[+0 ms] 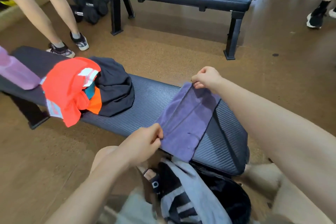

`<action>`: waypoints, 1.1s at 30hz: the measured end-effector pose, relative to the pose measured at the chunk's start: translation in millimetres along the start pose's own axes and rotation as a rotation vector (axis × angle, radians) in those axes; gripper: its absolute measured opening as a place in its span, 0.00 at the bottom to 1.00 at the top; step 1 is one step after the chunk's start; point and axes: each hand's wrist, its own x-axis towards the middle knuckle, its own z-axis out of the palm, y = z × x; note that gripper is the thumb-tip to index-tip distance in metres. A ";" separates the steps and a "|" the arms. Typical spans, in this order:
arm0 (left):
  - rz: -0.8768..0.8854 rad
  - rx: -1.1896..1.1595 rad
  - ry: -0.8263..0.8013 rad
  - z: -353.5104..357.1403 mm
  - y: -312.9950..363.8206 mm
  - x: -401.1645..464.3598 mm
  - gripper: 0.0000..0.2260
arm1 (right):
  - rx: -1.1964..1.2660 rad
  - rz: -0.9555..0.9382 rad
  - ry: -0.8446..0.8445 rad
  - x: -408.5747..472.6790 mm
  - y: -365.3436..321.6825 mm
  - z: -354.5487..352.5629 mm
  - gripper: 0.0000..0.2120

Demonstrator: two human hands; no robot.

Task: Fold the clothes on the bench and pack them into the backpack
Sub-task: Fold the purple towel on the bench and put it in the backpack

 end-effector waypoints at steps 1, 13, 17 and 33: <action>-0.023 0.010 -0.020 -0.6 -7.6 4.6 0.05 | -0.045 -0.001 -0.021 8.7 0.6 8.3 0.14; -0.151 -0.027 -0.050 4.3 -42.7 27.3 0.04 | -0.463 -0.178 0.000 55.4 27.5 20.0 0.03; -0.210 -0.043 -0.036 3.8 -46.6 30.5 0.04 | -0.446 -0.209 0.066 53.0 33.5 25.6 0.04; -0.269 -0.073 0.056 0.2 -54.9 36.4 0.05 | -0.469 -0.247 0.070 53.8 42.9 40.9 0.04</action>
